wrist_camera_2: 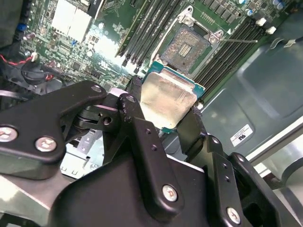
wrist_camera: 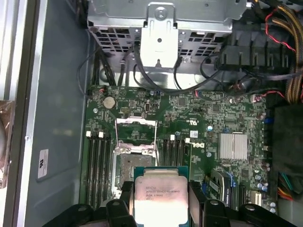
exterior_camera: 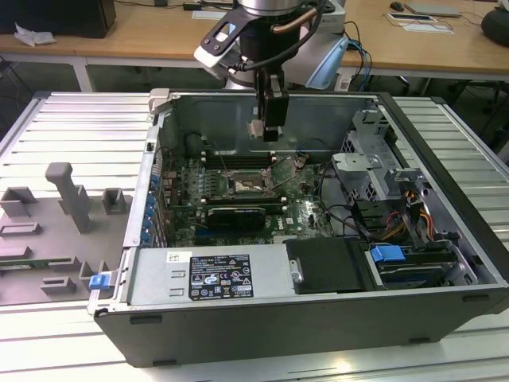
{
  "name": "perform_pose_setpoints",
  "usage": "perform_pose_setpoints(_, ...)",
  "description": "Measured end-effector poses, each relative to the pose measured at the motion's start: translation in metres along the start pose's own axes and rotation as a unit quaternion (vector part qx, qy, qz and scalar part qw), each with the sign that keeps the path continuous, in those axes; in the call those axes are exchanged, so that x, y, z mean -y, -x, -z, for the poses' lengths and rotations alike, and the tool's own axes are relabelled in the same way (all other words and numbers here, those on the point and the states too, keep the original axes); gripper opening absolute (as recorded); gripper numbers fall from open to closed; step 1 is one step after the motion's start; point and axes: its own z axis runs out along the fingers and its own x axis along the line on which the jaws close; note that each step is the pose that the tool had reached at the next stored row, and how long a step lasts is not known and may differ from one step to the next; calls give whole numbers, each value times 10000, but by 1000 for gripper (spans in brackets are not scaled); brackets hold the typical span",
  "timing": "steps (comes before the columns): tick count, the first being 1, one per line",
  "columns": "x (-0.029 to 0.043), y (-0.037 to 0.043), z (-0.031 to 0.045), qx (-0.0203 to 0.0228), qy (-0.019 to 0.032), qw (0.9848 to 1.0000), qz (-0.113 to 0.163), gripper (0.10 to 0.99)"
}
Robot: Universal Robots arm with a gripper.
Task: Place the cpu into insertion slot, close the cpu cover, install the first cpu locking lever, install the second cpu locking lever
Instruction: 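Place the cpu into insertion slot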
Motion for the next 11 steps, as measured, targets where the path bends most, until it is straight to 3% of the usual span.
perform_pose_setpoints(11,4,1,-48,51,9,9988,-494,545)
